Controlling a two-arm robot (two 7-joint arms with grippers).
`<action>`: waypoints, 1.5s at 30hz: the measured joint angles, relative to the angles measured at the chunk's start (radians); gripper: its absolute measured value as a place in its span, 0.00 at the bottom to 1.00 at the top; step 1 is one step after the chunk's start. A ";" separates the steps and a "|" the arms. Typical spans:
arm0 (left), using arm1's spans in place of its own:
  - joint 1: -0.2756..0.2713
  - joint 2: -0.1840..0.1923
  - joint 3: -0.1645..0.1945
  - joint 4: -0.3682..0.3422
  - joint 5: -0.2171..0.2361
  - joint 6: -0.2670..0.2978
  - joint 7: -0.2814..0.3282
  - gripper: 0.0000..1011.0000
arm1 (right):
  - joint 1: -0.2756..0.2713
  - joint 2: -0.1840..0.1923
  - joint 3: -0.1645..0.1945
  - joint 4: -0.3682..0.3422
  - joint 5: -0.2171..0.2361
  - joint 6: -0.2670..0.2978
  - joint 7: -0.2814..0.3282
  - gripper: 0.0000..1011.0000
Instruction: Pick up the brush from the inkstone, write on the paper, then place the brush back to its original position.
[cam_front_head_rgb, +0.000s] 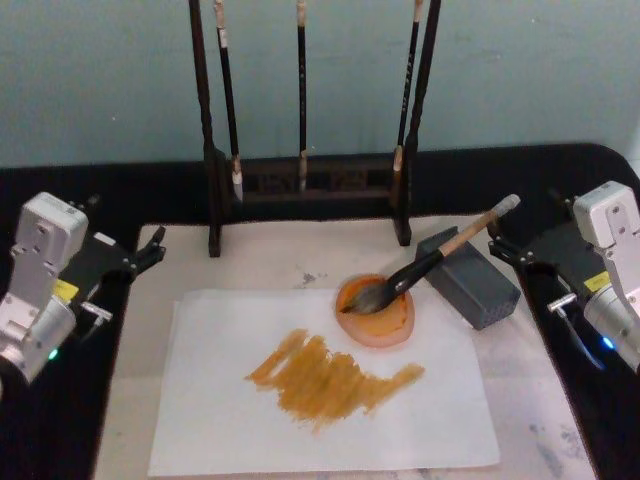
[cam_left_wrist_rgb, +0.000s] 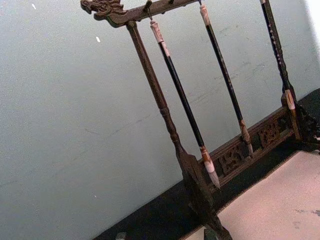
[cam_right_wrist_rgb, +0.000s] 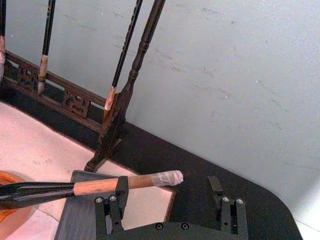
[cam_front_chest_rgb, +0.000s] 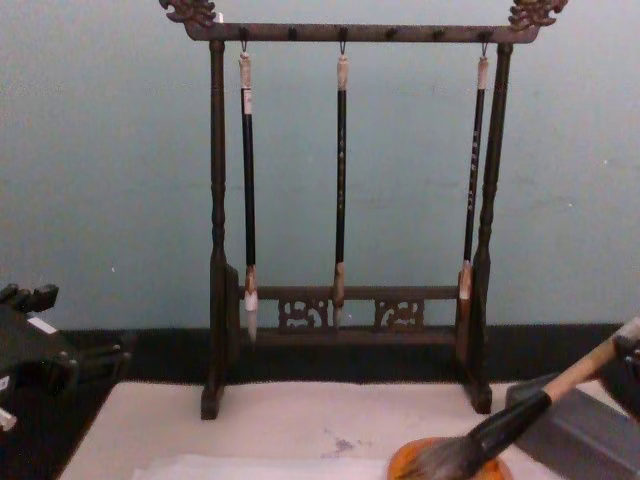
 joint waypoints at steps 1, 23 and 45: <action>0.000 0.000 0.000 0.000 0.000 0.000 0.000 1.00 | 0.000 0.000 0.000 0.000 0.000 0.000 0.000 0.99; 0.000 0.000 0.000 0.000 0.000 0.000 0.000 1.00 | 0.000 0.000 0.000 0.000 0.000 0.000 0.000 0.99; 0.000 0.000 0.000 0.000 0.000 0.000 0.000 1.00 | -0.190 0.034 0.213 -0.196 0.391 0.135 0.176 0.99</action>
